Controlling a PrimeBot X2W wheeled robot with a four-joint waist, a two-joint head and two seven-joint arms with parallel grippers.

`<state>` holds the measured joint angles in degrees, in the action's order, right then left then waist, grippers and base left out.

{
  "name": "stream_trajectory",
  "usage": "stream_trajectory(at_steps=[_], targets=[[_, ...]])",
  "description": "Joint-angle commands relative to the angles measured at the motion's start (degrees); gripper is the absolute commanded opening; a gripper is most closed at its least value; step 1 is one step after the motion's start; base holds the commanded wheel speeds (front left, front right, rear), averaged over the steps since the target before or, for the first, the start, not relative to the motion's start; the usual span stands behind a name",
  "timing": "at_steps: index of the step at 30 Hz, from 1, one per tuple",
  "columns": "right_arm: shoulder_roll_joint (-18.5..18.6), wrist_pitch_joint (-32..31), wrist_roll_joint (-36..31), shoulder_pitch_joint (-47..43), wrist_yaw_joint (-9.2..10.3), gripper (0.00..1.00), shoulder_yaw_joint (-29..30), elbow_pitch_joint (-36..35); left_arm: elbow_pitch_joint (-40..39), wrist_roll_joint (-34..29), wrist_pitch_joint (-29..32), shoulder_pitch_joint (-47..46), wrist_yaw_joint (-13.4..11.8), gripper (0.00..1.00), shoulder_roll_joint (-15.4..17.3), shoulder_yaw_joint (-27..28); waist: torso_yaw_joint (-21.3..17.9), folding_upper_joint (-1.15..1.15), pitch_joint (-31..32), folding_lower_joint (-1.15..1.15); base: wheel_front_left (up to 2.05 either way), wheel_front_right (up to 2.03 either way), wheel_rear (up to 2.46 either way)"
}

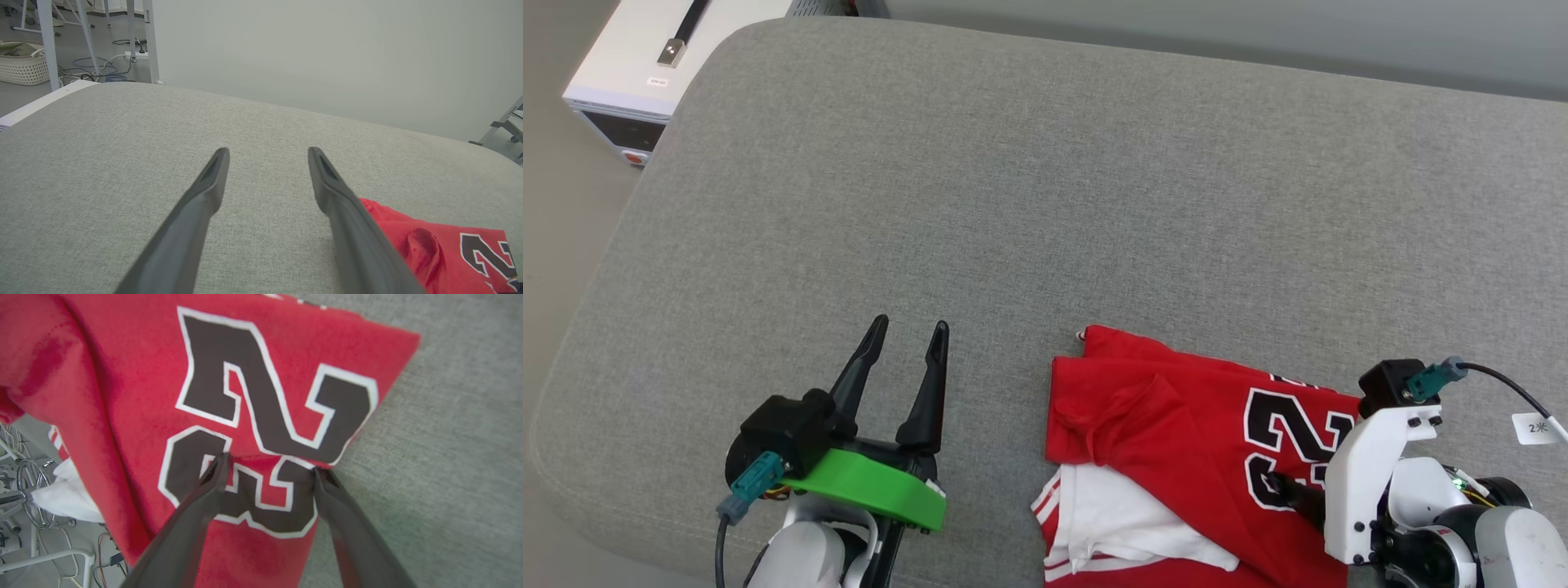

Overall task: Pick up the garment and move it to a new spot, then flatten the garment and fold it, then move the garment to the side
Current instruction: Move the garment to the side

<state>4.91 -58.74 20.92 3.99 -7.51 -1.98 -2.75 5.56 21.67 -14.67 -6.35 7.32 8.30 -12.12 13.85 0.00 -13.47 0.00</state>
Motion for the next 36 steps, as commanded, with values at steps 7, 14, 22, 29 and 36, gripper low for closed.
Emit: stream_trajectory(at_steps=[7, 14, 22, 29, 36], targets=[[0.7, 6.7, 1.0, 0.6, 0.02, 0.00, -4.9, 3.5, 0.9, -0.6, -0.3, -0.8, 0.2, 1.00, 0.2, 0.2, -1.4, 0.00, 1.7, 0.00, 0.00, 0.00, 0.00], [6.9, 15.5, -1.3, 2.4, 0.02, 0.00, -7.9, 1.4, 0.8, -0.7, -0.3, 0.1, 0.2, 1.00, 0.7, 0.0, -4.3, 0.00, 4.5, 0.00, 0.00, 0.00, 0.00], [18.8, 21.2, -3.8, 2.5, 0.02, 0.00, -12.2, -2.4, 0.8, -0.7, -0.3, 1.2, 0.2, 1.00, 0.9, -2.5, -9.6, 0.00, 6.8, 0.00, 0.00, 0.00, 0.00], [29.4, 24.3, -4.0, 2.3, 0.02, 0.00, -13.8, -4.5, 0.9, -0.8, -0.3, -0.1, 0.2, 1.00, 0.0, -7.5, -15.3, 0.00, 5.6, 0.00, 0.00, 0.00, 0.00], [38.9, 27.2, -3.0, 5.0, 0.02, 0.00, -15.4, -4.9, 1.6, -1.2, -0.3, -3.1, 0.2, 1.00, -0.2, -10.7, -21.9, 0.00, 1.3, 0.00, 0.00, 0.00, 0.00]])
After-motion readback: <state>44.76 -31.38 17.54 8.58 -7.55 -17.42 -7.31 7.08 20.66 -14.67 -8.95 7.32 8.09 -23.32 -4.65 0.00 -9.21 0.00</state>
